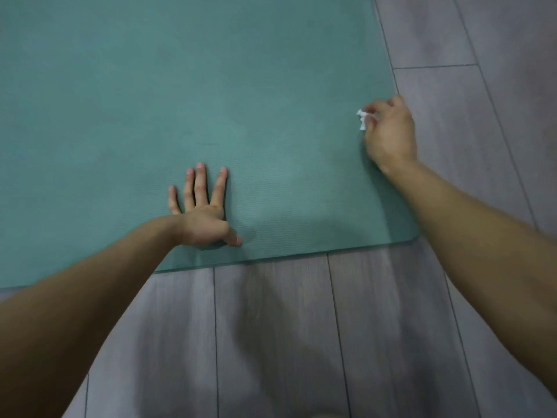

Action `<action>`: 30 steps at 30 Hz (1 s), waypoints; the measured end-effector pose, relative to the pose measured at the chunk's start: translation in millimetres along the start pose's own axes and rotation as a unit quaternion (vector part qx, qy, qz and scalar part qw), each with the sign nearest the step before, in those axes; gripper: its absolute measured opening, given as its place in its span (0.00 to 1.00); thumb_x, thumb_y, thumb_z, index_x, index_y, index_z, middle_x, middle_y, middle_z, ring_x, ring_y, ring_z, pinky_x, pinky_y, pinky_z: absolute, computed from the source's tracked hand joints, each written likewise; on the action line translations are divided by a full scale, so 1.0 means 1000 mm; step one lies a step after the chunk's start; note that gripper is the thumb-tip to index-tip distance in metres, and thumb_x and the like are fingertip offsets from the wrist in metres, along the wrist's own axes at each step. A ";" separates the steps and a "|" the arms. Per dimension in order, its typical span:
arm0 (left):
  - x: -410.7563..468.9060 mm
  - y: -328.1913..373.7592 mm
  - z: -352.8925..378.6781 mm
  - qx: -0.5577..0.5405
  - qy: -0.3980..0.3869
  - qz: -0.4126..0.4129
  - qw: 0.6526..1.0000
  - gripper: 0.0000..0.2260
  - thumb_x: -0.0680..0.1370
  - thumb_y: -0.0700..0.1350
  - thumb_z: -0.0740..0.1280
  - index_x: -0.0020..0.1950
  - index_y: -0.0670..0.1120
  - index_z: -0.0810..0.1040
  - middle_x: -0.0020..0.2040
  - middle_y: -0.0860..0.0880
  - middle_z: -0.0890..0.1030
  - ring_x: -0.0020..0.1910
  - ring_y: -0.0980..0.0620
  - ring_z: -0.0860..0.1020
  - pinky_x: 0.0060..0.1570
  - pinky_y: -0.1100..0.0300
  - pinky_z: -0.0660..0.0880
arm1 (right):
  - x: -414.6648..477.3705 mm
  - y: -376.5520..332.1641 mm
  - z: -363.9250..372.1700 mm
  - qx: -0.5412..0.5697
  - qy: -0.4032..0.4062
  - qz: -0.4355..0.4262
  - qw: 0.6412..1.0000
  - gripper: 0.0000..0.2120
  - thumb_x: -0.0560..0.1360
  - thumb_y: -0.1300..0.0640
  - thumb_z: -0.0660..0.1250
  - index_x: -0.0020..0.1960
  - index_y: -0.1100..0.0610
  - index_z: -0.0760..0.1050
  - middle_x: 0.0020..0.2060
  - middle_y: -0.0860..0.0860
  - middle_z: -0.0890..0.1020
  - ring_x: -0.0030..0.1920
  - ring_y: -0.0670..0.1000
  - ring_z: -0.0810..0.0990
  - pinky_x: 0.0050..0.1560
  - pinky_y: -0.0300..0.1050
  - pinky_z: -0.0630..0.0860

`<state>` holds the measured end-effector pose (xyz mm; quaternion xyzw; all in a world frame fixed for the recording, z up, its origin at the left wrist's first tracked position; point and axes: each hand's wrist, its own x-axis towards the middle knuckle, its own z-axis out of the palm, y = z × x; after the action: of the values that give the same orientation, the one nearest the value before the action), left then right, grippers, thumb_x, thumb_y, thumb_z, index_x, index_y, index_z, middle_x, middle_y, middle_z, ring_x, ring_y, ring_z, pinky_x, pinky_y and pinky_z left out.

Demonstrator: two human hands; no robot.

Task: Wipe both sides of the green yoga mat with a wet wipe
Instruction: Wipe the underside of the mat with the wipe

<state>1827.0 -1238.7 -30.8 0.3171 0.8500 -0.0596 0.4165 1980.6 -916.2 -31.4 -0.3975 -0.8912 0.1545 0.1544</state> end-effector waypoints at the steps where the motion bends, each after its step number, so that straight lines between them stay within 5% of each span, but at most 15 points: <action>1: -0.001 0.000 0.001 -0.008 0.015 -0.002 1.000 0.64 0.69 0.60 0.78 0.80 0.63 0.25 0.78 0.47 0.19 0.77 0.47 0.20 0.77 0.37 0.28 | -0.015 -0.013 0.003 -0.006 0.000 0.003 1.000 0.12 0.81 0.59 0.63 0.56 0.60 0.84 0.53 0.60 0.78 0.50 0.63 0.81 0.55 0.48 0.77; 4: -0.002 -0.001 0.003 -0.027 0.053 0.005 0.998 0.62 0.69 0.53 0.79 0.82 0.63 0.30 0.81 0.48 0.23 0.80 0.48 0.24 0.78 0.38 0.29 | -0.111 -0.076 0.027 0.067 -0.065 -0.140 0.986 0.08 0.79 0.61 0.64 0.53 0.60 0.82 0.47 0.59 0.77 0.43 0.62 0.78 0.45 0.56 0.78; 6: -0.002 -0.004 0.006 -0.034 0.078 0.017 0.996 0.63 0.68 0.53 0.80 0.83 0.64 0.32 0.82 0.48 0.25 0.80 0.49 0.25 0.79 0.39 0.29 | -0.184 -0.108 0.029 0.098 -0.157 -0.305 0.934 0.08 0.78 0.65 0.65 0.54 0.60 0.81 0.45 0.57 0.74 0.44 0.59 0.75 0.44 0.54 0.76; 8: -0.006 -0.009 0.010 -0.041 0.114 0.035 0.992 0.62 0.66 0.56 0.80 0.84 0.65 0.37 0.84 0.49 0.29 0.82 0.50 0.29 0.80 0.41 0.31 | -0.201 -0.102 0.019 0.091 -0.179 -0.374 0.905 0.09 0.78 0.67 0.67 0.56 0.60 0.82 0.45 0.56 0.74 0.44 0.57 0.74 0.45 0.52 0.74; 12: -0.025 -0.024 0.019 -0.033 0.232 0.076 0.969 0.52 0.64 0.70 0.75 0.84 0.61 0.58 0.86 0.46 0.51 0.84 0.45 0.50 0.82 0.42 0.49 | -0.147 -0.023 -0.011 0.033 -0.040 -0.095 0.994 0.10 0.80 0.62 0.68 0.59 0.55 0.84 0.48 0.56 0.77 0.45 0.57 0.79 0.48 0.53 0.79; 15: -0.045 -0.032 0.033 -0.012 0.310 0.038 0.950 0.42 0.67 0.73 0.75 0.76 0.55 0.71 0.75 0.43 0.69 0.74 0.40 0.67 0.73 0.40 0.67 | -0.152 -0.018 -0.012 0.024 0.021 0.048 0.998 0.10 0.83 0.59 0.65 0.60 0.58 0.84 0.51 0.57 0.77 0.46 0.60 0.80 0.51 0.57 0.80; 17: -0.054 -0.030 0.039 -0.010 0.330 0.015 0.944 0.38 0.68 0.72 0.74 0.72 0.53 0.74 0.67 0.45 0.73 0.68 0.40 0.71 0.66 0.42 0.72 | -0.187 -0.067 0.009 0.085 -0.011 -0.001 0.996 0.09 0.83 0.60 0.66 0.58 0.57 0.84 0.49 0.56 0.77 0.44 0.58 0.79 0.49 0.55 0.80; 21: -0.057 -0.027 0.030 0.004 0.296 0.007 0.955 0.34 0.71 0.64 0.76 0.73 0.54 0.74 0.68 0.46 0.72 0.68 0.41 0.70 0.63 0.42 0.74 | -0.232 -0.129 0.033 0.102 -0.139 -0.291 0.941 0.08 0.79 0.63 0.69 0.55 0.55 0.84 0.44 0.54 0.75 0.43 0.56 0.75 0.43 0.51 0.72; 23: -0.056 -0.027 0.023 0.011 0.282 0.004 0.959 0.32 0.71 0.61 0.77 0.72 0.55 0.74 0.68 0.48 0.71 0.68 0.42 0.70 0.63 0.42 0.74 | -0.204 -0.091 0.019 0.088 -0.131 -0.218 0.963 0.10 0.81 0.60 0.67 0.59 0.53 0.84 0.46 0.54 0.77 0.45 0.57 0.76 0.45 0.50 0.72; 27: -0.060 -0.031 0.018 0.035 0.272 0.006 0.962 0.32 0.72 0.61 0.77 0.73 0.58 0.73 0.69 0.49 0.71 0.69 0.44 0.70 0.62 0.42 0.74 | -0.151 -0.006 -0.022 0.030 0.020 0.080 0.996 0.09 0.82 0.57 0.68 0.59 0.56 0.84 0.50 0.56 0.77 0.48 0.59 0.79 0.47 0.43 0.68; 30: -0.062 -0.033 0.013 0.035 0.266 0.014 0.963 0.32 0.72 0.62 0.78 0.74 0.60 0.74 0.69 0.51 0.72 0.68 0.45 0.71 0.62 0.43 0.75 | -0.148 -0.053 0.001 0.091 -0.007 0.030 0.995 0.06 0.81 0.62 0.69 0.55 0.59 0.84 0.50 0.55 0.80 0.48 0.53 0.79 0.48 0.34 0.67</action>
<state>1844.5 -1299.7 1.7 0.3473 0.9232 0.0033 0.1645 2038.9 -1061.7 -33.7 -0.4074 -0.8622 0.2423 0.1786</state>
